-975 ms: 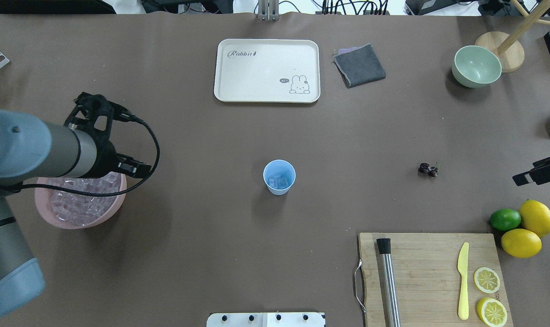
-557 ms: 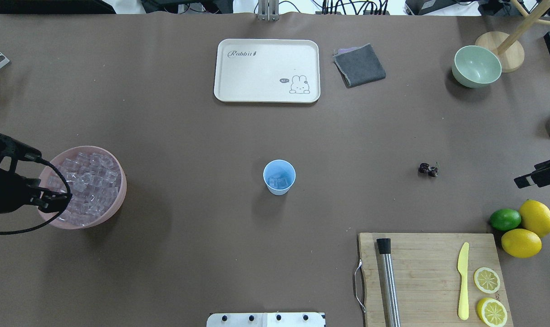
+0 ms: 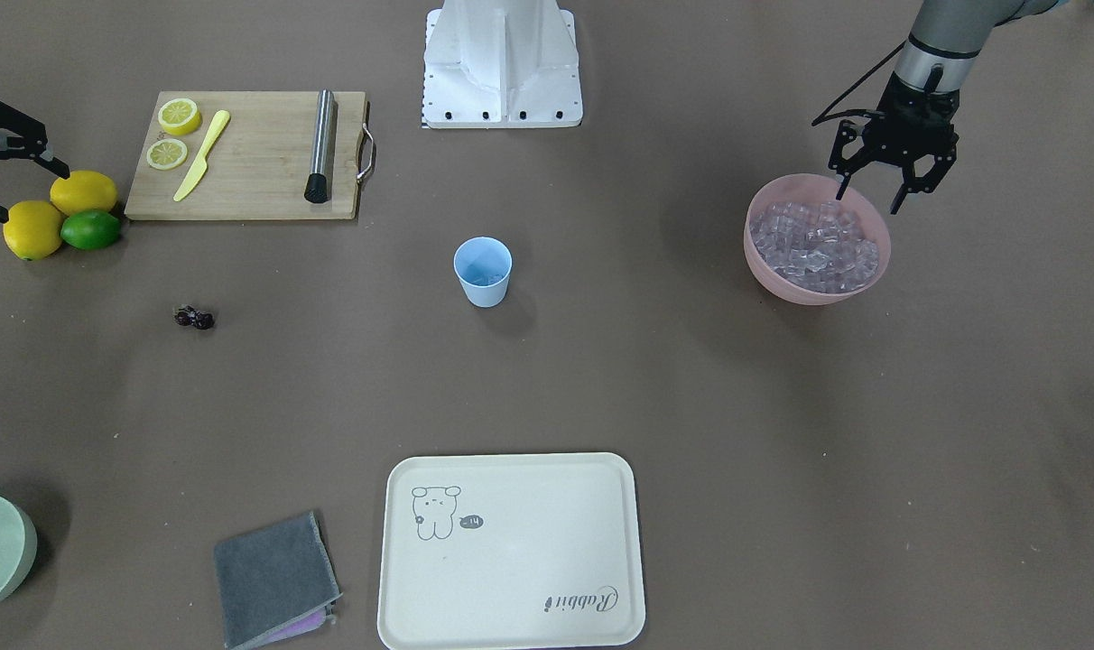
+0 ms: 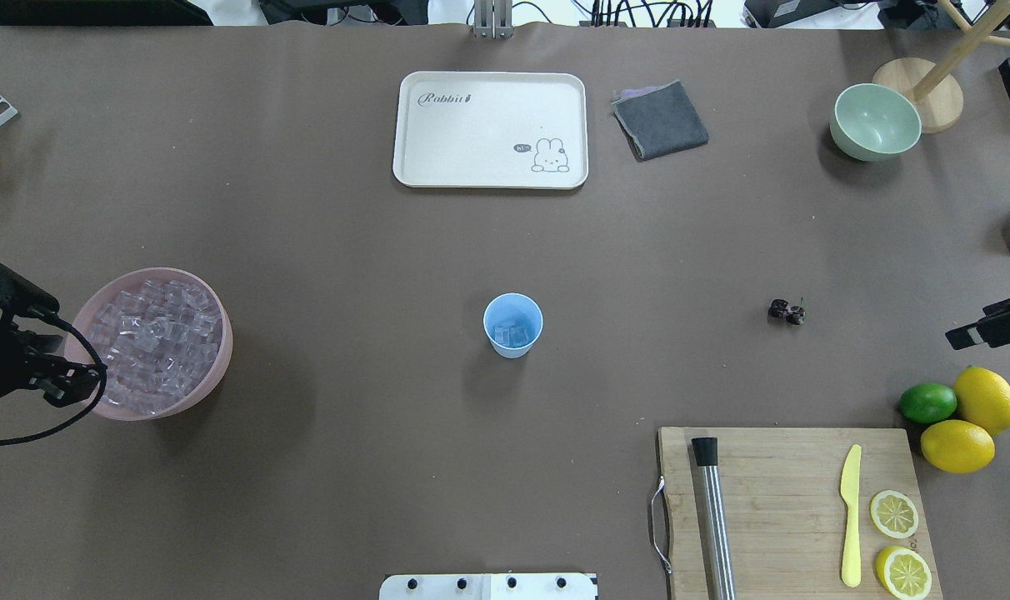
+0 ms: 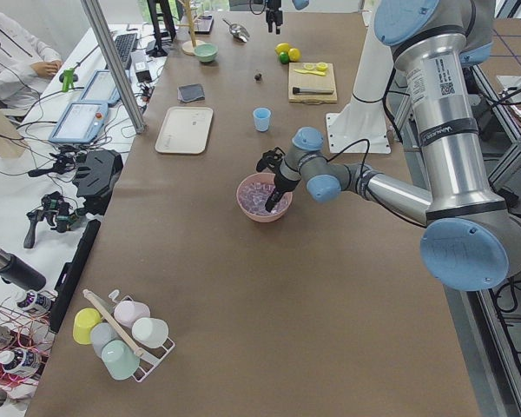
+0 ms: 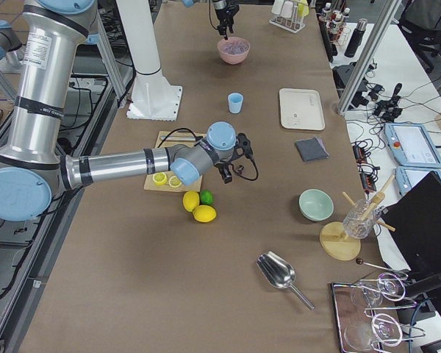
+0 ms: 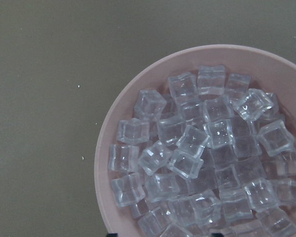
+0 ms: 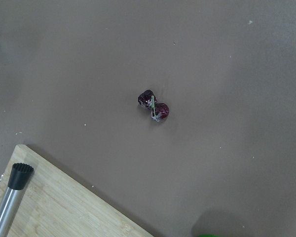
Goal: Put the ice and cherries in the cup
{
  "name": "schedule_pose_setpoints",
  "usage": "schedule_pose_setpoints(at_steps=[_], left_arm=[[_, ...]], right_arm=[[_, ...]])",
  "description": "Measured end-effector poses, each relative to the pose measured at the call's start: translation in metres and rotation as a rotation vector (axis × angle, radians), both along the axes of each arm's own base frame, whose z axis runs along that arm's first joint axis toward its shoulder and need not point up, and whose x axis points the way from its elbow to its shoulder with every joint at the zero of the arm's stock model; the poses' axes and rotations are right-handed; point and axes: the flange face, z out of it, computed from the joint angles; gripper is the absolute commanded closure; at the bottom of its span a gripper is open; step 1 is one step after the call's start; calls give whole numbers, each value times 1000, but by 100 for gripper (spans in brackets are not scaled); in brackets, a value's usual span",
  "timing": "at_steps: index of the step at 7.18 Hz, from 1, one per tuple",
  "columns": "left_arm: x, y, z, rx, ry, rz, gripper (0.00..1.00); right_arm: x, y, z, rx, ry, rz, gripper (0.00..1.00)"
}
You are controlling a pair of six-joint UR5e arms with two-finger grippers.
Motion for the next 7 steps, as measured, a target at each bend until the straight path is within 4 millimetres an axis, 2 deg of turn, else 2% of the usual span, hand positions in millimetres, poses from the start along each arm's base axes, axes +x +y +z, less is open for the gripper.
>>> schedule_pose_setpoints(at_steps=[3,7], left_arm=[[1,2,-2,168,-28,148,39],[22,4,7,157,22,302,48]], right_arm=[[0,0,-1,2,-2,-1,1],[3,5,-11,5,-10,7,1]])
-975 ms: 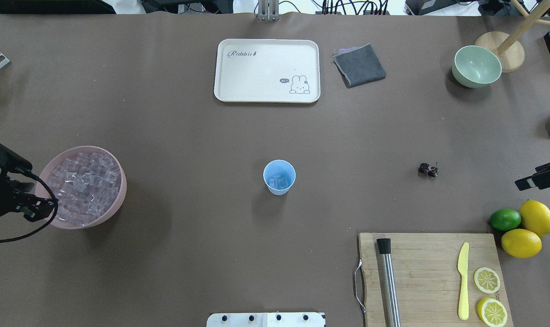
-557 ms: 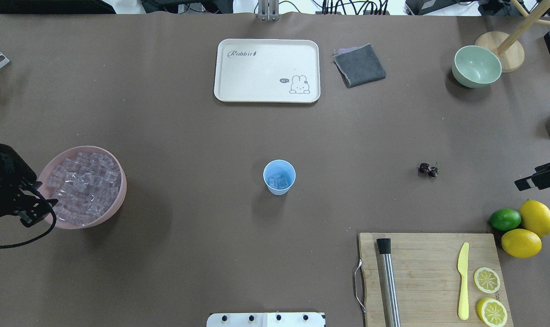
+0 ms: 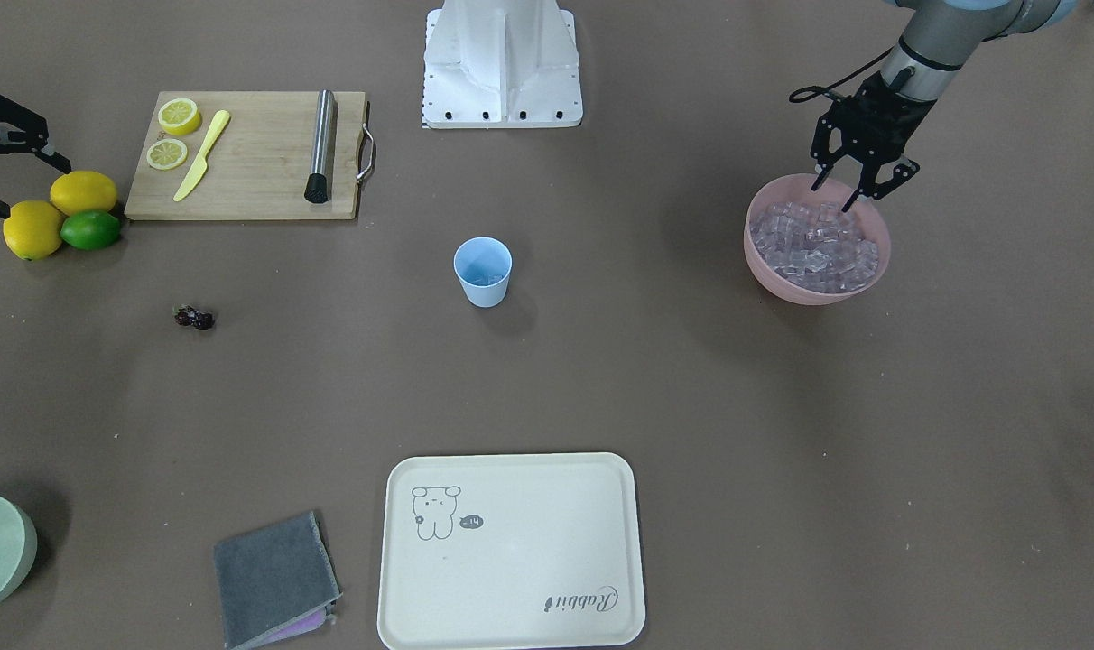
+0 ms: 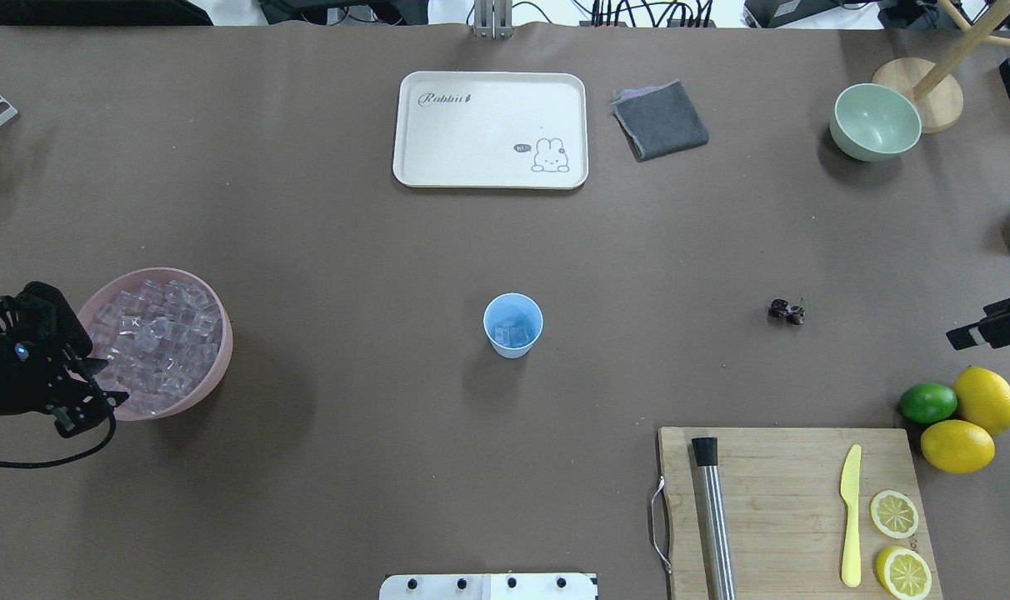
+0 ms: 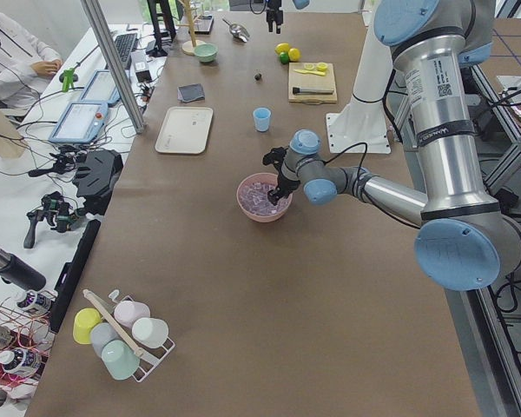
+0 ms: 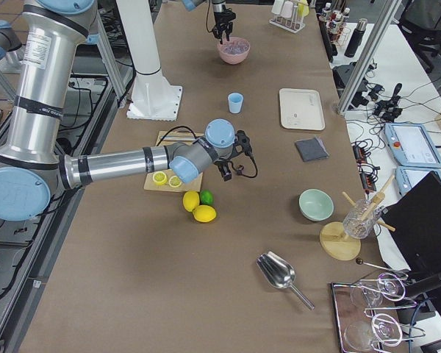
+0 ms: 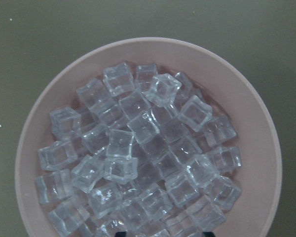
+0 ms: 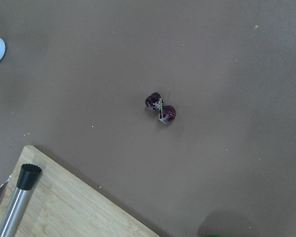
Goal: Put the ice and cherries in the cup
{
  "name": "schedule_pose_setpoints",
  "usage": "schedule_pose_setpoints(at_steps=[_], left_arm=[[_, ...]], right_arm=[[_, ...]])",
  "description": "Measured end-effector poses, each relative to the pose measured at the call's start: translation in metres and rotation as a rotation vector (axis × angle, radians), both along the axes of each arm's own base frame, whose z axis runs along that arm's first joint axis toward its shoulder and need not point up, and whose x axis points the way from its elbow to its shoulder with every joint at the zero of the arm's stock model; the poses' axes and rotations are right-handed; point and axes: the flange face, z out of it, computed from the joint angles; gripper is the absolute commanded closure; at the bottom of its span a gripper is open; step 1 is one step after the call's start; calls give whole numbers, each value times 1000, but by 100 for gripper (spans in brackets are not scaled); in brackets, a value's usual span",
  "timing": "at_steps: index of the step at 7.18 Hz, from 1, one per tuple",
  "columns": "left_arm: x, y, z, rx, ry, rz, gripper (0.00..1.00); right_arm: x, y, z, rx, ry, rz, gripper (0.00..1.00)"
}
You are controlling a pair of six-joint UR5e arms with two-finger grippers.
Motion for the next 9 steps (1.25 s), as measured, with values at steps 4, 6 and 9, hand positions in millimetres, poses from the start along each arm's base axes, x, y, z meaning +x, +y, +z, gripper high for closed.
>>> schedule_pose_setpoints(at_steps=[4,6,9], left_arm=[[1,-11,21,36,-41,36,53],[1,-14,25,33,-46,32,55],[-10,-22,25,15,-39,16,56]], right_arm=[[5,12,-8,-18,-2,13,1],[5,12,-8,-19,-2,13,1],[6,13,-7,-20,-2,13,1]])
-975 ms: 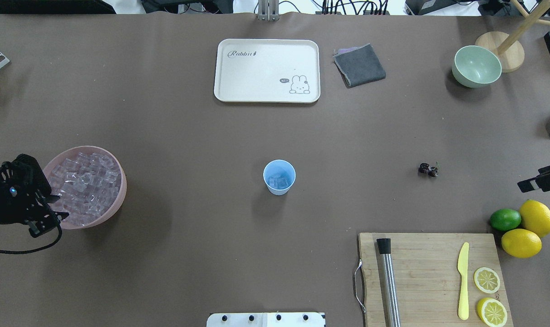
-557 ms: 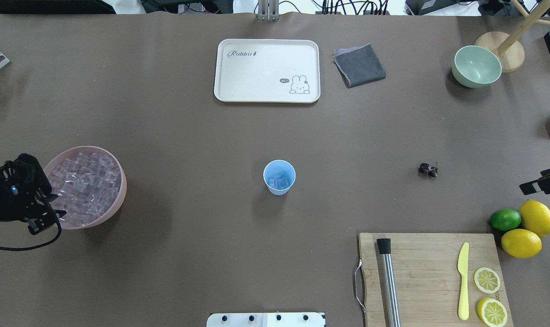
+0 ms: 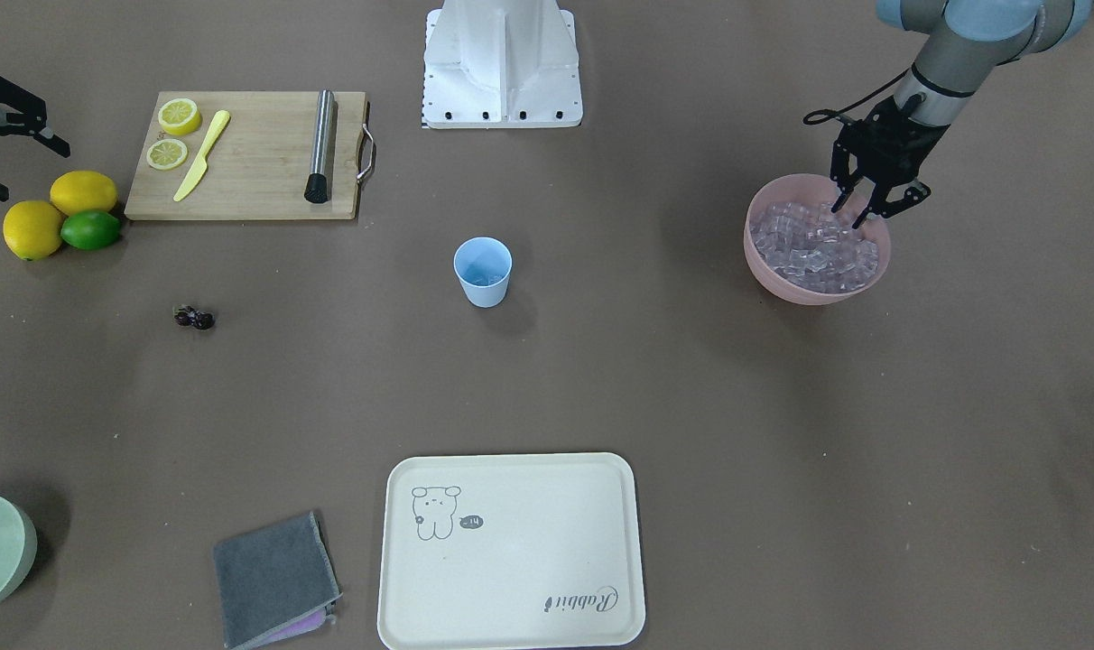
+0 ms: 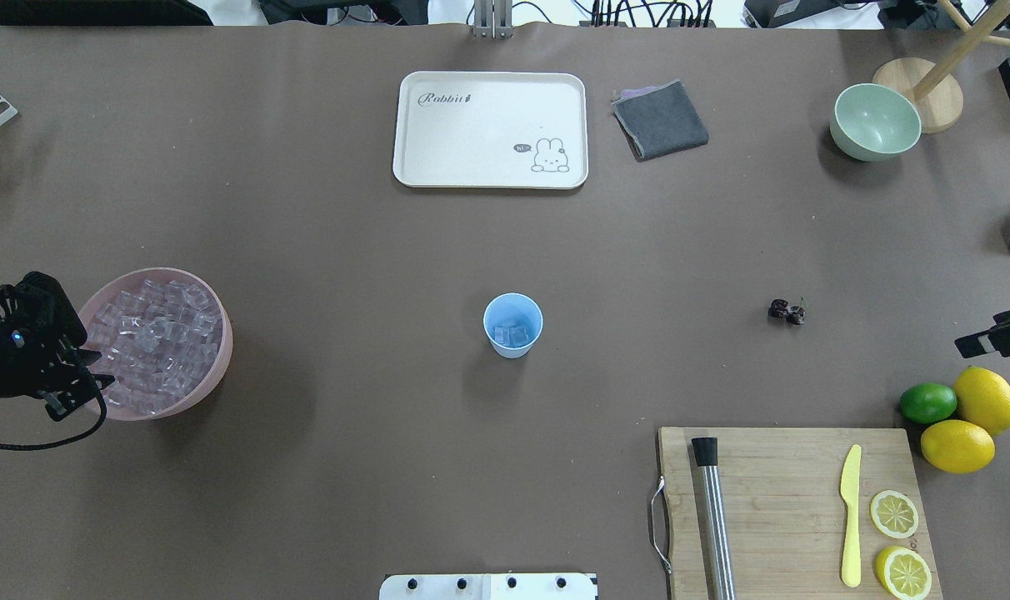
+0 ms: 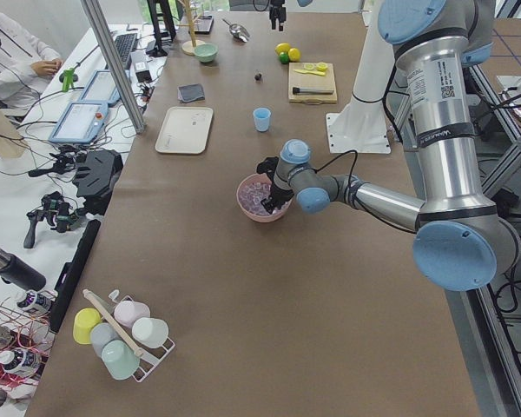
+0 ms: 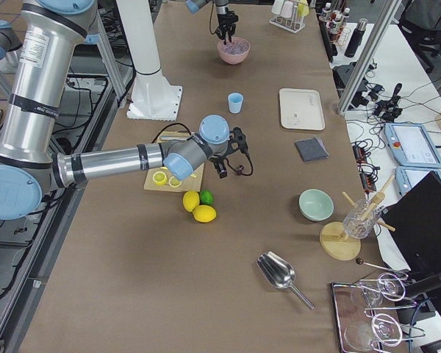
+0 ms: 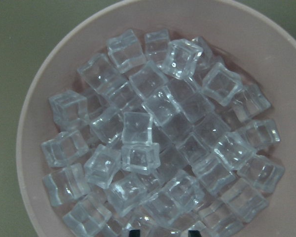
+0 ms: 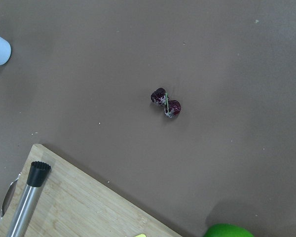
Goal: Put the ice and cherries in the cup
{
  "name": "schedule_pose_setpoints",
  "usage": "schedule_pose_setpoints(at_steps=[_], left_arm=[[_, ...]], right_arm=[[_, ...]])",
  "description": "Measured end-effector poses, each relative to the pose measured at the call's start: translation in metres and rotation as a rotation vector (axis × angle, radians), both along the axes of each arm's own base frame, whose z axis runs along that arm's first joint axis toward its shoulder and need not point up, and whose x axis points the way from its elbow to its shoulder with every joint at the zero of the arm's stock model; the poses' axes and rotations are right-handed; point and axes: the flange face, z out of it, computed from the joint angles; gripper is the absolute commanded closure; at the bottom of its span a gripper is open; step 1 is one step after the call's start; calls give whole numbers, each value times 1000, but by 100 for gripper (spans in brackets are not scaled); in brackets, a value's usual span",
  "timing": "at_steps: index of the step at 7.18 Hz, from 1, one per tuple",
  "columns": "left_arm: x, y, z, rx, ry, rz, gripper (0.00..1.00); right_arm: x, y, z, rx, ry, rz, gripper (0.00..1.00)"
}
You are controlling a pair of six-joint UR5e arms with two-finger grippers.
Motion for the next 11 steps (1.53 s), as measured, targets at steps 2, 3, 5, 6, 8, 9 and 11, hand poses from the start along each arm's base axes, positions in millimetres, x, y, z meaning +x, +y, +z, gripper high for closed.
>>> schedule_pose_setpoints(at_steps=[2,3,5,6,8,9,11], left_arm=[[0,-11,4,-17,6,-6,56],[2,-13,5,-20,6,-9,56],[3,-14,5,-25,9,-13,46],[2,-13,4,-26,12,-13,43],[-1,-11,2,-26,14,-12,43],[-1,-11,4,-29,12,-13,43],[-1,-10,6,-32,8,-14,44]], right_arm=[[0,0,0,0,0,-1,1],[0,0,0,0,0,-1,1],[0,0,0,-1,0,-1,1],[0,1,1,-3,0,-2,1],[0,2,2,-7,1,-3,1],[0,2,2,-7,0,-3,1],[0,2,2,-7,0,-3,1]])
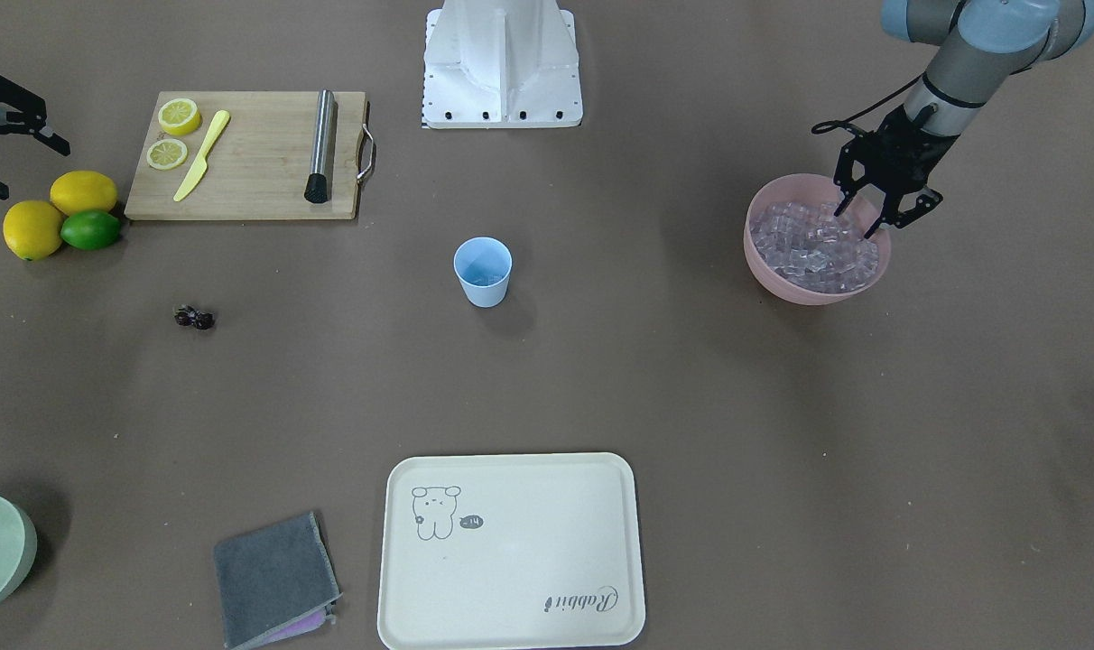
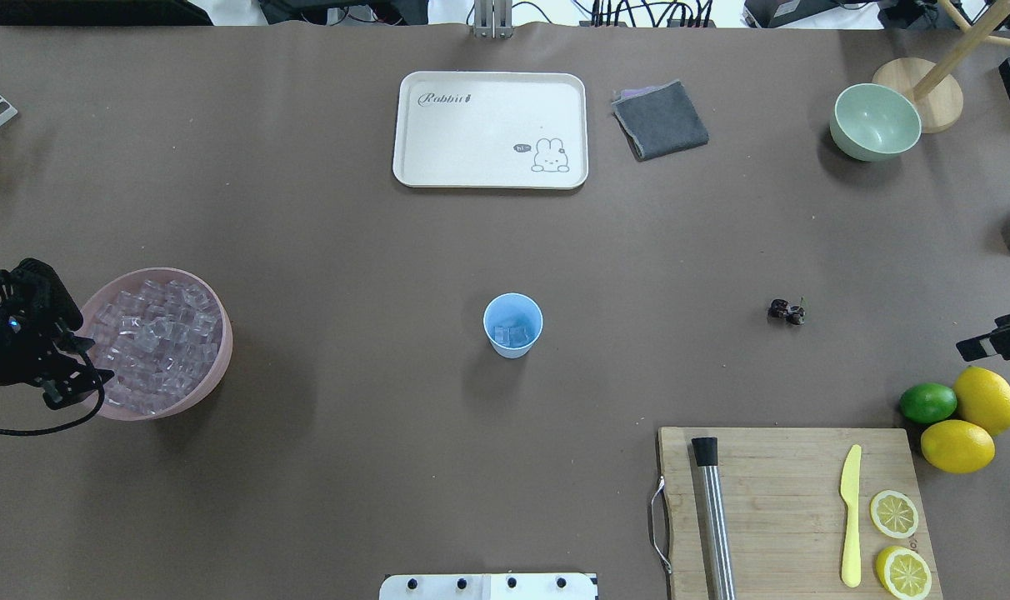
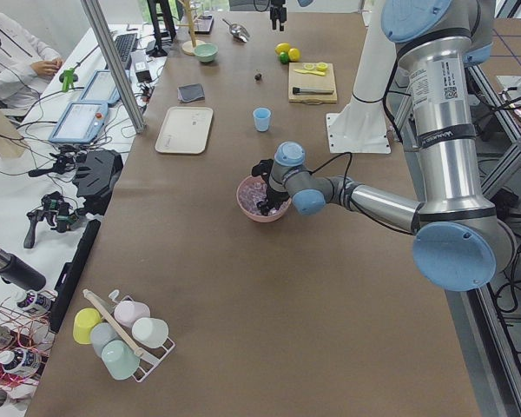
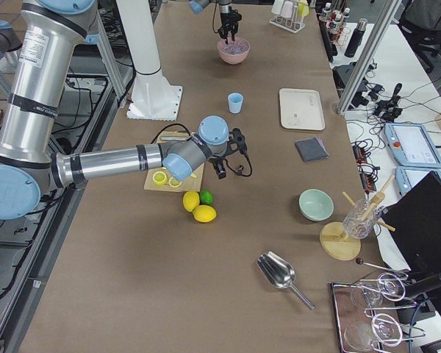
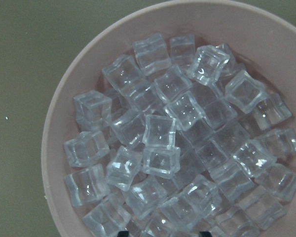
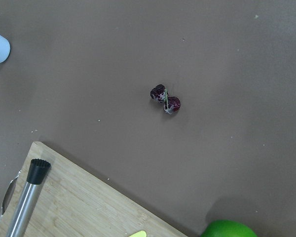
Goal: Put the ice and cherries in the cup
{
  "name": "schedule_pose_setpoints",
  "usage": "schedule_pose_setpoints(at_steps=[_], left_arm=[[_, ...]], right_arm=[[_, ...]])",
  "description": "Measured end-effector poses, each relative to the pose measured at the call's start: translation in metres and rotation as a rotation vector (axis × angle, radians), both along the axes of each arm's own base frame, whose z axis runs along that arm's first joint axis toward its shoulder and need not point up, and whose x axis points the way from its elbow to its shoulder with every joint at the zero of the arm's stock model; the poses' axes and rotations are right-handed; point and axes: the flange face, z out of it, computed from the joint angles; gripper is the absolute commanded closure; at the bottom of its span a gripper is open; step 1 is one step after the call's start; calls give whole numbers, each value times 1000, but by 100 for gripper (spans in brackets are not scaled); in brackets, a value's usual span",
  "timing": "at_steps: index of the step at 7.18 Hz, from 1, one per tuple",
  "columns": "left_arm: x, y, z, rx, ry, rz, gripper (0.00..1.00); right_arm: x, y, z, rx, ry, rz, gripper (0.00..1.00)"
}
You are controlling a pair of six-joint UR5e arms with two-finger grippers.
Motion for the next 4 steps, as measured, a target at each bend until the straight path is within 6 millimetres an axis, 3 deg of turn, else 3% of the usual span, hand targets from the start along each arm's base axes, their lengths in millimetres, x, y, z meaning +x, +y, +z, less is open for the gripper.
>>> schedule_pose_setpoints(at_steps=[4], left_arm=[[5,2,-2,-30,10,-15,46]], right_arm=[[-1,-1,0,3,1,0,1]])
